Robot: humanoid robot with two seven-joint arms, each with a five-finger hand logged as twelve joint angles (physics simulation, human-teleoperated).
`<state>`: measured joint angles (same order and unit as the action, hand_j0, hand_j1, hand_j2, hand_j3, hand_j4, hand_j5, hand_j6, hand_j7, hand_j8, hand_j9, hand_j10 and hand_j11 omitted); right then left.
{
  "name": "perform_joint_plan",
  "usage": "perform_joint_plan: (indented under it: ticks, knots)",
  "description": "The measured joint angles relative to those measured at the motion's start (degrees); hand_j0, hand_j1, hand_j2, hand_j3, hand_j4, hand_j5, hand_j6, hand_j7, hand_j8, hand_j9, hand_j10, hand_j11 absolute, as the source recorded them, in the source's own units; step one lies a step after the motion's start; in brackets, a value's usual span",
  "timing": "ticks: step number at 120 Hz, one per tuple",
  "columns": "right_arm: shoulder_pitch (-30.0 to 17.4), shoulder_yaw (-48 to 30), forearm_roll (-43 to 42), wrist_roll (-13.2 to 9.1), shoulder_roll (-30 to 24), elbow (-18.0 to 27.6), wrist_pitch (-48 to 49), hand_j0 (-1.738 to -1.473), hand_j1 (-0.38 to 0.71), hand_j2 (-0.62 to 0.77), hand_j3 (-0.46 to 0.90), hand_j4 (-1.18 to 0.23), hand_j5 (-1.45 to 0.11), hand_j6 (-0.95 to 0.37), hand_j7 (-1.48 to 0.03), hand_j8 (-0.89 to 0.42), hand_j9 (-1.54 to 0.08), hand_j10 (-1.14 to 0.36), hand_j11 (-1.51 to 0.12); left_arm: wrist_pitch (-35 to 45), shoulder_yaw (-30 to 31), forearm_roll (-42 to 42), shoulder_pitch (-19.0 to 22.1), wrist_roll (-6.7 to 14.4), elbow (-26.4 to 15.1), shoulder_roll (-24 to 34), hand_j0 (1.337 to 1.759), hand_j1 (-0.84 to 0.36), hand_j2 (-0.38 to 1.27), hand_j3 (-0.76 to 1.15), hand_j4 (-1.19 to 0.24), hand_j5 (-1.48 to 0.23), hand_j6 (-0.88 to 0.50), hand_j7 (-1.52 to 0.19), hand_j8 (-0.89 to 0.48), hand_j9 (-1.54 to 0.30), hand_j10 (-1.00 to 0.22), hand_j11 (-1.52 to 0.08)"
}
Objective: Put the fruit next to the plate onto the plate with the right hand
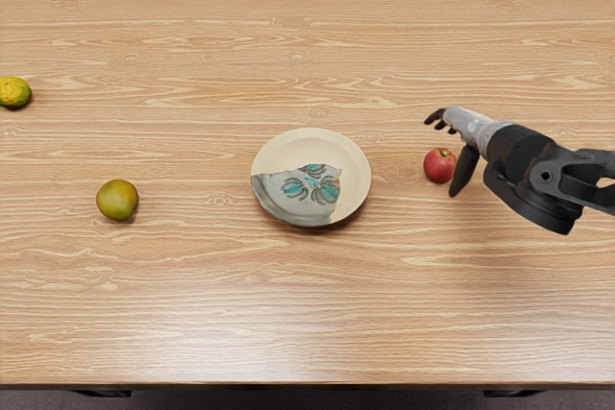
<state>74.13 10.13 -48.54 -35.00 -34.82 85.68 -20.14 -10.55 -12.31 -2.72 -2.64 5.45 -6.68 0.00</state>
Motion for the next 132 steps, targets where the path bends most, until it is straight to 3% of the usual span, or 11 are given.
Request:
perform_joint_plan:
  ticks: [51, 132]
  knots:
    - [-1.8, 0.0, 0.0, 0.0, 3.8, -3.7, -2.1, -1.658, -0.05, -0.05, 0.0, -0.26, -0.33, -0.26, -0.33, -0.26, -0.33, -0.26, -0.33, 0.0, 0.0, 0.0, 0.0, 0.0, 0.0, 0.0, 1.658, 0.35, 0.0, 0.0, 0.0, 0.0, 0.0, 0.0, 0.0, 0.0, 0.0, 0.0]
    - [-3.6, 1.9, -2.1, 0.0, 4.2, -6.4, -3.6, -1.658, 0.01, -0.06, 0.0, -0.31, -0.39, -0.31, -0.39, -0.31, -0.39, -0.31, -0.39, 0.0, 0.0, 0.0, 0.0, 0.0, 0.0, 0.0, 1.658, 0.35, 0.0, 0.0, 0.0, 0.0, 0.0, 0.0, 0.0, 0.0, 0.0, 0.0]
